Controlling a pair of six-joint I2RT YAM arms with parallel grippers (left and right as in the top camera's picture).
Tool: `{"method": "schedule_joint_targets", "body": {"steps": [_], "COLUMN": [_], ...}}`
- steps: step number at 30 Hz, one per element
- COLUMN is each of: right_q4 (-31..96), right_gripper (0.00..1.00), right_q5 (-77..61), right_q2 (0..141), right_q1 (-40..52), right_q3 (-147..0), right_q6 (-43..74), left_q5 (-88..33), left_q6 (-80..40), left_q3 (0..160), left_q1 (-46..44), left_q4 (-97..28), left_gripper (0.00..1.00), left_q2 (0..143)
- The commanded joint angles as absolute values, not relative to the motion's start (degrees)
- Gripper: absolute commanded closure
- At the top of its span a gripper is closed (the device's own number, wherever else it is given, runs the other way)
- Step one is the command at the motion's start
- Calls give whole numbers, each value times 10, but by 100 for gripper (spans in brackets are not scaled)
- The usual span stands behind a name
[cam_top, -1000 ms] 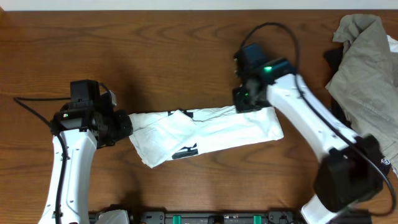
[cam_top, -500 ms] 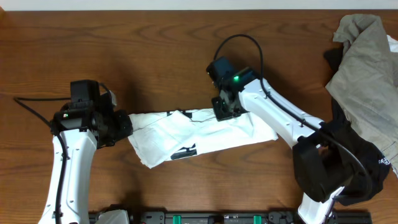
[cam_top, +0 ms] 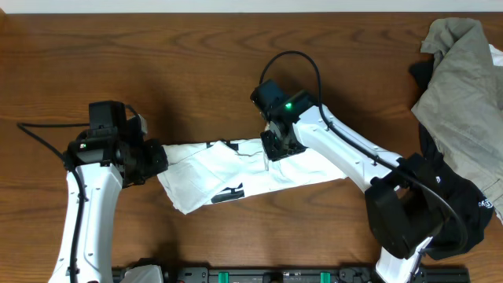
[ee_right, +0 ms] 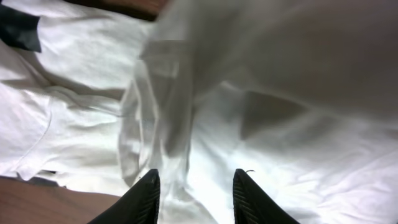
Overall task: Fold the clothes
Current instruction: 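Fold the shirt's right end leftward toward the left gripper with the right gripper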
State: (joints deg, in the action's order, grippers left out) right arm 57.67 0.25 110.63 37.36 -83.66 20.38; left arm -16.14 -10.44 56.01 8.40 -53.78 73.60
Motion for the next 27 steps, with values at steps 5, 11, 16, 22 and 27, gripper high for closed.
{"method": "schedule_joint_targets", "body": {"steps": [5, 11, 16, 22, 27], "right_q4": [576, 556, 510, 474, 467], "right_gripper": [64, 73, 67, 63, 66], "right_q5": [121, 101, 37, 25, 25], "right_q2": [1095, 1084, 1087, 1088, 1092], "right_q1": [358, 297, 270, 274, 277], "right_q3": [-848, -848, -848, -847, -846], "right_q6": [210, 200, 138, 102, 102], "left_q5": [-169, -173, -173, -173, -173], "left_q6": [-97, -97, -97, -97, -97], "left_q3": [561, 561, 561, 561, 561], "left_q1": [83, 83, 83, 83, 83], "left_q4": [-540, -539, -539, -539, -539], "left_gripper": [65, 65, 66, 65, 65], "left_q2": [733, 733, 733, 733, 733]}}
